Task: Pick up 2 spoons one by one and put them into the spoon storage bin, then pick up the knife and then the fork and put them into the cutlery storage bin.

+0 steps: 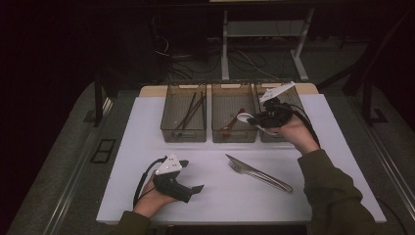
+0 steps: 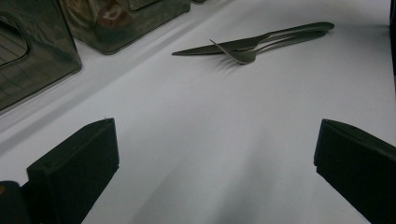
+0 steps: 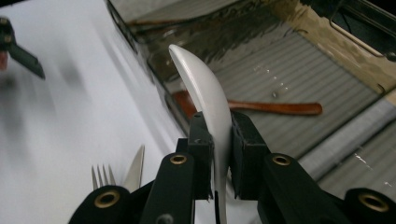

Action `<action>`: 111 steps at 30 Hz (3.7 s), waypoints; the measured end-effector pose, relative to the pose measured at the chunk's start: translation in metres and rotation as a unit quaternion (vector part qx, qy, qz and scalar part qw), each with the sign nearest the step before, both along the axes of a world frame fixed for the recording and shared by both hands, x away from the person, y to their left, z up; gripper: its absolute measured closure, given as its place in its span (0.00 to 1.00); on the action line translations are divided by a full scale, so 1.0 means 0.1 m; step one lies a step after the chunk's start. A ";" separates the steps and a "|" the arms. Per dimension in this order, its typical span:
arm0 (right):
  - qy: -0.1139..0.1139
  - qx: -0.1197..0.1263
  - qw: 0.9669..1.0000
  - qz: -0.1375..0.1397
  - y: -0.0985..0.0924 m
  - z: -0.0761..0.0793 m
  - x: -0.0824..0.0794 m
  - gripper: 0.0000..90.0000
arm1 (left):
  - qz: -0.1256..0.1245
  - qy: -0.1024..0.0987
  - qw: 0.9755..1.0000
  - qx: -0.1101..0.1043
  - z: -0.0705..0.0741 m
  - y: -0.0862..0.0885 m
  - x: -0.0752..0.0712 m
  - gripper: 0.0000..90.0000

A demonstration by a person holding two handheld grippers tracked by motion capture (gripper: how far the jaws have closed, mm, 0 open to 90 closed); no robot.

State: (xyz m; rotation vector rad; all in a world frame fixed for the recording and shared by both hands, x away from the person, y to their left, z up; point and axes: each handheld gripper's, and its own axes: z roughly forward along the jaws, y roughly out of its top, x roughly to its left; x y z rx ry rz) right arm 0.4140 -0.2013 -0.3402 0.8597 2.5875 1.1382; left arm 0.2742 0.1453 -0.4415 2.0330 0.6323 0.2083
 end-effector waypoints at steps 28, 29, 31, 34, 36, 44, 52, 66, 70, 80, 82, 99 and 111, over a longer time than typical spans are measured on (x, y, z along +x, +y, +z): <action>0.024 -0.024 0.999 0.011 0.58 -0.30 0.43 0.68 | -0.002 -0.001 1.000 -0.002 0.01 0.01 -0.01 0.00; 0.024 -0.021 0.999 0.009 0.58 -0.29 0.42 0.64 | -0.001 -0.001 1.000 -0.003 0.01 0.01 -0.01 0.00; 0.022 -0.018 1.000 0.006 0.56 -0.26 0.39 0.62 | -0.001 -0.001 1.000 -0.003 0.01 0.01 -0.01 0.00; 0.019 -0.004 1.000 0.007 0.50 -0.22 0.34 0.59 | -0.001 -0.001 1.000 -0.002 0.01 0.01 -0.01 0.00; 0.019 0.006 1.000 0.004 0.46 -0.20 0.31 0.58 | 0.001 -0.001 1.000 -0.004 0.01 0.00 -0.01 0.00; 0.019 0.029 0.999 -0.008 0.23 -0.13 0.13 0.55 | 0.001 0.000 1.000 -0.003 0.01 0.00 -0.02 0.00; 0.017 0.051 0.999 -0.007 0.02 -0.10 -0.08 0.50 | 0.002 0.000 1.000 -0.002 0.01 0.00 -0.02 0.00; 0.028 0.065 0.997 -0.011 -0.31 -0.20 -0.50 0.49 | 0.001 -0.001 1.000 -0.001 0.01 0.00 -0.02 0.00; 0.030 0.063 0.997 -0.013 -0.40 -0.22 -0.61 0.49 | 0.002 -0.003 1.000 -0.001 0.02 0.01 -0.03 0.00; 0.052 0.003 0.999 -0.013 -0.48 -0.33 -0.82 0.53 | 0.004 -0.004 1.000 -0.002 0.03 0.02 -0.03 0.00; 0.057 -0.012 0.998 -0.011 -0.48 -0.34 -0.85 0.54 | 0.004 -0.005 1.000 -0.002 0.03 0.01 -0.04 0.00; 0.113 -0.102 0.988 0.016 -0.28 -0.52 -0.89 0.65 | 0.005 -0.005 1.000 -0.002 0.03 0.02 -0.05 0.00; 0.148 -0.148 0.978 0.026 -0.16 -0.65 -0.80 0.75 | 0.001 -0.002 1.000 0.001 0.02 0.00 -0.04 0.00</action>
